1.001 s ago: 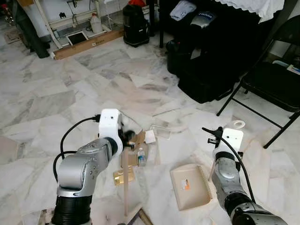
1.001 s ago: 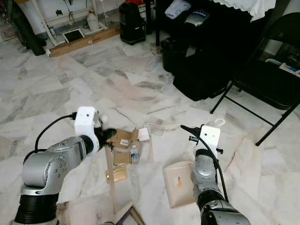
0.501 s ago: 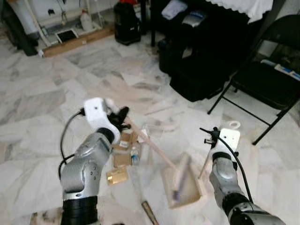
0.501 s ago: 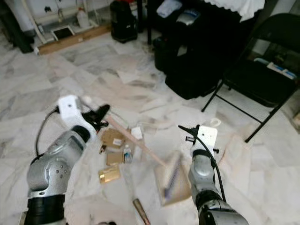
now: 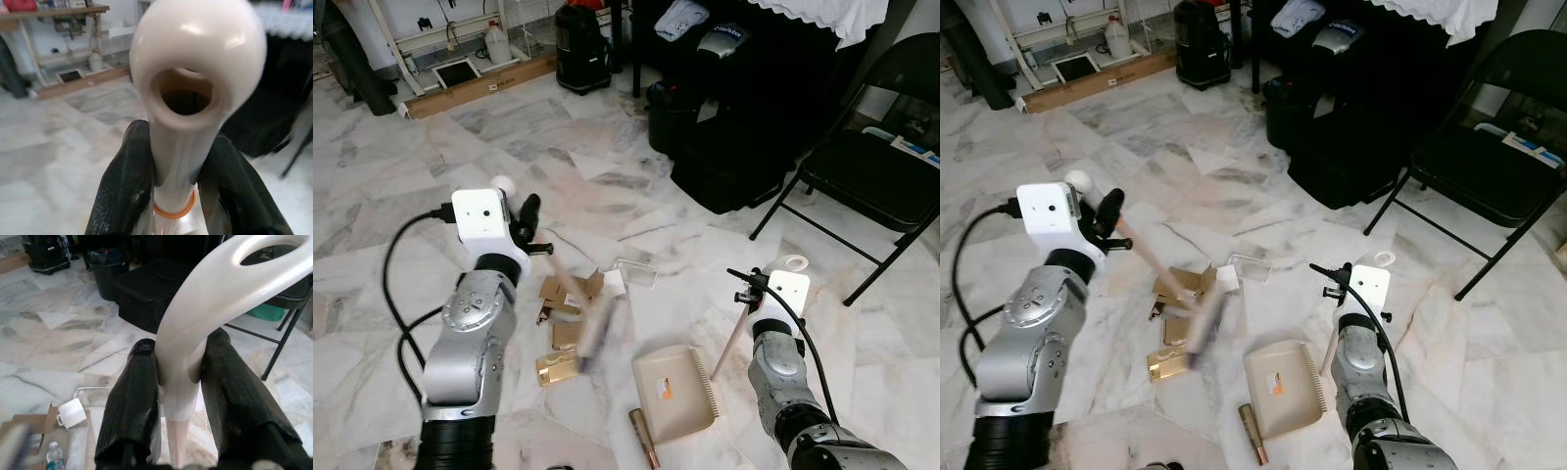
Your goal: Sweep floor
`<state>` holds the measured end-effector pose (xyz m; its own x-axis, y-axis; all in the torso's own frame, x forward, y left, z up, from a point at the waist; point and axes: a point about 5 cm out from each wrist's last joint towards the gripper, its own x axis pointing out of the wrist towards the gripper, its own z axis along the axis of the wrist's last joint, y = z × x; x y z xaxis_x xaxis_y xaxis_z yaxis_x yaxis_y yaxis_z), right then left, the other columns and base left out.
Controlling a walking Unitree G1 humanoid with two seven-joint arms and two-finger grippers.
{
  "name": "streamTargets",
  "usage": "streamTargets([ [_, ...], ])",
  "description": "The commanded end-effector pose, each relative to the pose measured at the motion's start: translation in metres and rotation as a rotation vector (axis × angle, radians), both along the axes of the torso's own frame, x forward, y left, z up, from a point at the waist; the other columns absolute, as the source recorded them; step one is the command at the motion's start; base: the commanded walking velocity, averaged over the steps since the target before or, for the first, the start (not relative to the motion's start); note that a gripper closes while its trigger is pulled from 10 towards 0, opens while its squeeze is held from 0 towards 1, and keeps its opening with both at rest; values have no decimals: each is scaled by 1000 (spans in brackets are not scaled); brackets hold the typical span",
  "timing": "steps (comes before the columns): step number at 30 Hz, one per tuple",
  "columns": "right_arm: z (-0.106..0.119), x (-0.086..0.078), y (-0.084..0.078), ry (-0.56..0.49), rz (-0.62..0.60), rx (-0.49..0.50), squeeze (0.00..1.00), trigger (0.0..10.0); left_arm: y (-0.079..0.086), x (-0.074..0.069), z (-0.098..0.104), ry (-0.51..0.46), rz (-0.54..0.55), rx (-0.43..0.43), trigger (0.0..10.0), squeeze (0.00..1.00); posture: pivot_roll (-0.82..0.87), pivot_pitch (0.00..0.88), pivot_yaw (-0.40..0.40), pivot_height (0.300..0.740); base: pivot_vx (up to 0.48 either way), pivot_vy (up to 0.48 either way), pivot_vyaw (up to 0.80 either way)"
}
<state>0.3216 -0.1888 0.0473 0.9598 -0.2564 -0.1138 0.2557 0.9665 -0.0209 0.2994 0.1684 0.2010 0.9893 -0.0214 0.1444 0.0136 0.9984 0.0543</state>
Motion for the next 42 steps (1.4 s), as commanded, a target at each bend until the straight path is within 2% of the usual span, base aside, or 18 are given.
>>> streamTargets([
  [1,-5,-3,1,24,7,17,0,10000,-1,-3,-3,51,-27,105,10000,0,156,65,14,740,0,0,0],
  [2,-6,-3,2,25,9,18,0,10000,1,-3,-6,73,-24,135,10000,0,156,65,14,740,0,0,0],
  [4,-7,-4,2,32,16,21,0,10000,4,-7,-22,234,-70,248,10000,0,162,62,14,740,0,0,0],
  [6,-8,-5,2,34,16,22,0,10000,-2,-14,-32,345,-166,278,10000,0,166,63,14,740,0,0,0],
  [10,-8,-5,2,37,17,24,0,10000,-9,-24,-42,451,-272,355,10000,0,172,69,14,740,0,0,0],
  [12,-8,-4,3,37,17,27,0,10000,-14,-29,-47,507,-336,336,10000,0,177,69,15,740,0,0,0],
  [14,-8,-4,4,37,19,29,0,10000,-14,-28,-47,517,-340,316,10000,0,176,71,15,740,0,0,0],
  [17,-8,-4,4,37,19,31,0,10000,-17,-24,-39,477,-366,237,10000,0,178,74,15,740,0,0,0],
  [18,-8,-4,4,37,19,31,0,10000,-17,-24,-39,477,-366,237,10000,0,178,74,15,740,0,0,0],
  [20,-8,-4,5,38,18,33,0,10000,-20,-22,-30,427,-388,138,10000,0,178,79,18,740,0,0,0],
  [24,-8,-4,6,40,16,36,0,10000,-21,-18,-23,356,-385,25,10000,0,179,83,19,740,0,0,0],
  [26,-9,-4,6,41,16,37,0,10000,-24,-18,-24,364,-409,19,10000,0,178,85,19,740,0,0,0],
  [31,-9,-4,6,41,17,37,0,10000,-35,-24,-28,408,-529,85,10000,0,176,89,21,740,0,0,0],
  [33,-9,-4,6,41,15,37,0,10000,-34,-23,-27,403,-519,95,10000,0,176,89,21,740,0,0,0],
  [37,-9,-4,6,41,14,37,0,10000,-25,-13,-16,316,-402,20,10000,0,173,92,23,740,0,0,0],
  [38,-9,-5,6,41,14,37,0,10000,-22,-12,-12,291,-367,35,10000,0,173,92,22,740,0,0,0],
  [39,-9,-5,6,41,14,37,0,10000,-22,-12,-12,291,-367,35,10000,0,173,92,22,740,0,0,0],
  [42,-9,-5,5,42,16,37,0,10000,-20,-16,-10,308,-392,104,10000,0,176,93,22,740,0,0,0],
])
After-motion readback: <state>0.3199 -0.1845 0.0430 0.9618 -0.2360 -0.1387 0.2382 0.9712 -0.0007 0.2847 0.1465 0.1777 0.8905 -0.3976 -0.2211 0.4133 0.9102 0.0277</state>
